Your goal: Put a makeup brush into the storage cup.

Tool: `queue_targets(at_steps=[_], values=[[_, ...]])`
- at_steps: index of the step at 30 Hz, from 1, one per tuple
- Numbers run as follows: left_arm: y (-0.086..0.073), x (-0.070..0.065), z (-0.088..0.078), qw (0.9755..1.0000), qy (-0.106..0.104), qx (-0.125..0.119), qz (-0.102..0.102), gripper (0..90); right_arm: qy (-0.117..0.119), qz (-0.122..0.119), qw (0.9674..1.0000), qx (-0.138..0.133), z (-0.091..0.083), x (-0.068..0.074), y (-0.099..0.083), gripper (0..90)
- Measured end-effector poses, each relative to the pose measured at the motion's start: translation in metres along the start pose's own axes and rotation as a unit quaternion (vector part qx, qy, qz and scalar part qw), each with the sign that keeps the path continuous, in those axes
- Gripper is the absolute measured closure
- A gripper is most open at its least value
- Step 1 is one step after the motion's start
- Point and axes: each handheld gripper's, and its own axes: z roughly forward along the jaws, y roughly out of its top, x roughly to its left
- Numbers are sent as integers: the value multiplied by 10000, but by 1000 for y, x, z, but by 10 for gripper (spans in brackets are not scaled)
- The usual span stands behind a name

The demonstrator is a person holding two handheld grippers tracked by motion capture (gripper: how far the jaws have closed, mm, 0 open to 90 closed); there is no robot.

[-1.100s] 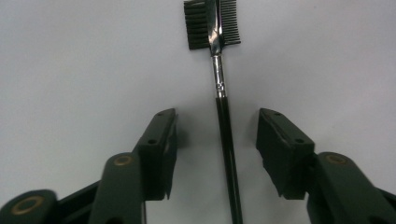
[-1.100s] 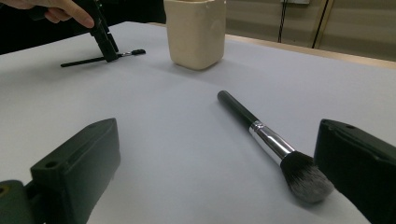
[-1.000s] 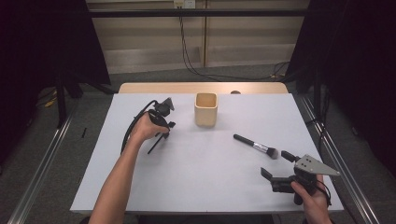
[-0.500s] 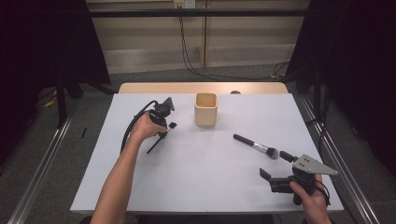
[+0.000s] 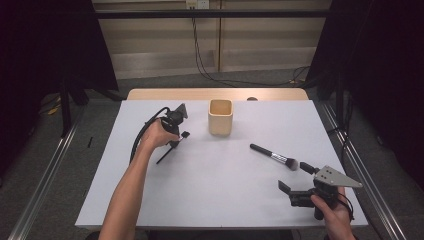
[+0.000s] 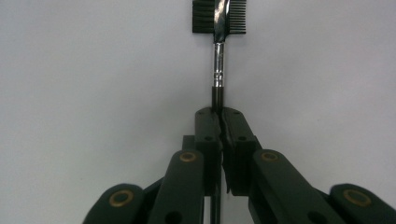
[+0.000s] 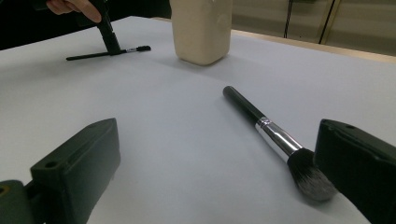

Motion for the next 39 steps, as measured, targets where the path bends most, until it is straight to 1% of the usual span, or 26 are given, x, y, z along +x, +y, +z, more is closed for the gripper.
queue_targets(at_steps=[2, 3, 7, 8, 9, 10, 12, 13, 15, 18, 19, 20, 22, 24, 25, 26, 27, 28, 30, 31, 32, 33, 35, 36, 39], values=[[0, 0, -1, 10000, 23, 8, -6, 862, 0, 14, 10000, 19, 1, 0, 0, 2], [0, 0, -1, 10000, 7, 6, -1, 863, -5, 12, 10000, 20, 1, 0, 0, 2], [-3, 4, -2, 9999, -74, -109, -105, 863, 4, 3, 10000, 18, 1, 0, 0, 2], [-4, 4, -2, 9998, -105, -93, -127, 863, -6, 14, 10000, 18, 1, 0, 0, 2], [-4, 4, -2, 9998, -93, -82, -124, 864, -11, 10, 10000, 17, 1, 0, 0, 2], [-5, 3, -2, 9998, -78, -107, -168, 863, -14, 13, 10000, 17, 1, -1, 0, 2], [-5, 2, -3, 9996, -98, -161, -188, 863, -13, 12, 10000, 24, 1, 0, 0, 2], [-5, 3, -5, 9997, -55, -186, -146, 864, -17, 14, 10000, 23, 1, 0, 0, 2], [-6, 5, -9, 9993, -134, -304, -179, 864, -6, 9, 10000, 23, 1, 0, 0, 2], [-9, 7, -15, 9984, -154, -484, -245, 864, -15, 25, 10000, 21, 1, -1, 0, 2], [-10, 8, -18, 9979, -201, -549, -287, 864, -22, 22, 10000, 25, 1, -1, 0, 2], [-10, 9, -19, 9978, -192, -576, -283, 864, -22, 22, 10000, 25, 1, -1, 0, 2], [-11, 10, -23, 9968, -171, -678, -381, 864, -19, 19, 10000, 20, 1, -1, 0, 2], [-12, 10, -25, 9957, -161, -828, -395, 864, -18, 14, 10000, 21, 1, 0, 0, 2], [-12, 11, -27, 9941, -245, -969, -432, 864, -21, 31, 10000, 21, 1, 0, 0, 2], [-12, 11, -28, 9930, -276, -1051, -459, 864, -25, 31, 10000, 16, 1, 0, 0, 2], [-12, 11, -29, 9925, -254, -1114, -442, 863, -22, 16, 10000, 21, 1, -1, 0, 2], [-13, 10, -31, 9912, -253, -1212, -474, 864, -25, 20, 10000, 25, 1, -1, 0, 2], [-15, 11, -33, 9899, -254, -1315, -473, 864, -28, 34, 10000, 21, 0, -1, 0, 2], [-16, 11, -34, 9892, -175, -1353, -540, 864, -45, 50, 10000, 20, 0, -1, 0, 2], [-16, 11, -34, 9894, -138, -1339, -548, 864, -45, 50, 10000, 20, 0, -1, 0, 2], [-17, 12, -34, 9889, -140, -1377, -546, 864, -44, 49, 10000, 21, 0, -1, 0, 2], [-19, 13, -35, 9860, -175, -1550, -586, 864, -33, 33, 10000, 22, 0, -1, 0, 2], [-20, 13, -36, 9858, -155, -1567, -578, 864, -28, 23, 10000, 23, 0, -1, 0, 2], [-23, 13, -38, 9817, -160, -1792, -618, 864, -33, 24, 10000, 25, 0, -1, 0, 2]])
